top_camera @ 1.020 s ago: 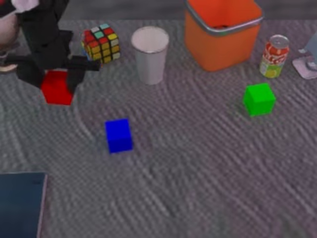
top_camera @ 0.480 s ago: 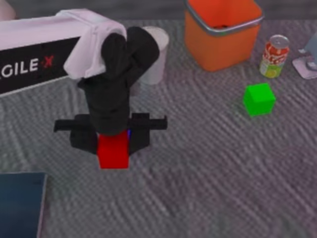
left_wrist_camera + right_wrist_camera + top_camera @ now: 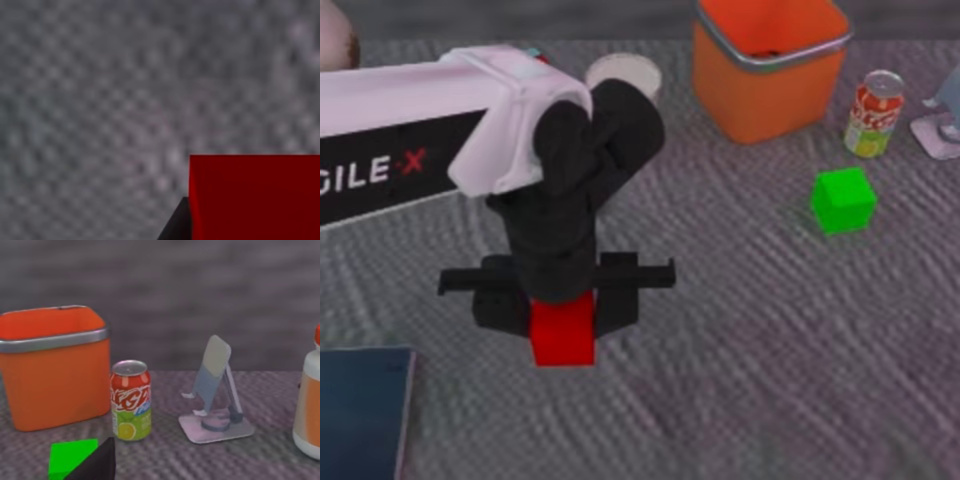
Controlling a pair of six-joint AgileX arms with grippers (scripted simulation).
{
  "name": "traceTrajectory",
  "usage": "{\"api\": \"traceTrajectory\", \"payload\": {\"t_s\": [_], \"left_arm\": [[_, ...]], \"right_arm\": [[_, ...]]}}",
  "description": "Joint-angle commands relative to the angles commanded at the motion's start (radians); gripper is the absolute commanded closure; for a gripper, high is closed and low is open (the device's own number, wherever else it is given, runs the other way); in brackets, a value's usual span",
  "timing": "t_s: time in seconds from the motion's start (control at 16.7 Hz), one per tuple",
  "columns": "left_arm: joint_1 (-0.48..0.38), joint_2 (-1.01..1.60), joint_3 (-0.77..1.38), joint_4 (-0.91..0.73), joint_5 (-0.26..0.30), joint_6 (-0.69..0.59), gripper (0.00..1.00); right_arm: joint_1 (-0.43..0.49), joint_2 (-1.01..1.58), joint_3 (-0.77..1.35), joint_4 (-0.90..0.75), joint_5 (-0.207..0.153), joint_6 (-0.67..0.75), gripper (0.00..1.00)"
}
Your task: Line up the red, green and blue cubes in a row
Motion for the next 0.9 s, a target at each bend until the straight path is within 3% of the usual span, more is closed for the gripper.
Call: {"api": "traceTrajectory", "payload": {"t_s": [0.48,0.78,0.9], "left_arm": [[-0.001,0.083,-0.159,0.252,0.0,0.0,1.0],[-0.002,0.091,-0.173,0.268,0.0,0.0,1.0],[-0.002,0.091,-0.173,0.268,0.0,0.0,0.85]], "right_arm": [[0.0,0.0,0.0,0.0,0.0,0.0,0.0],[0.0,0.0,0.0,0.0,0.0,0.0,0.0],[0.0,0.0,0.0,0.0,0.0,0.0,0.0]]}}
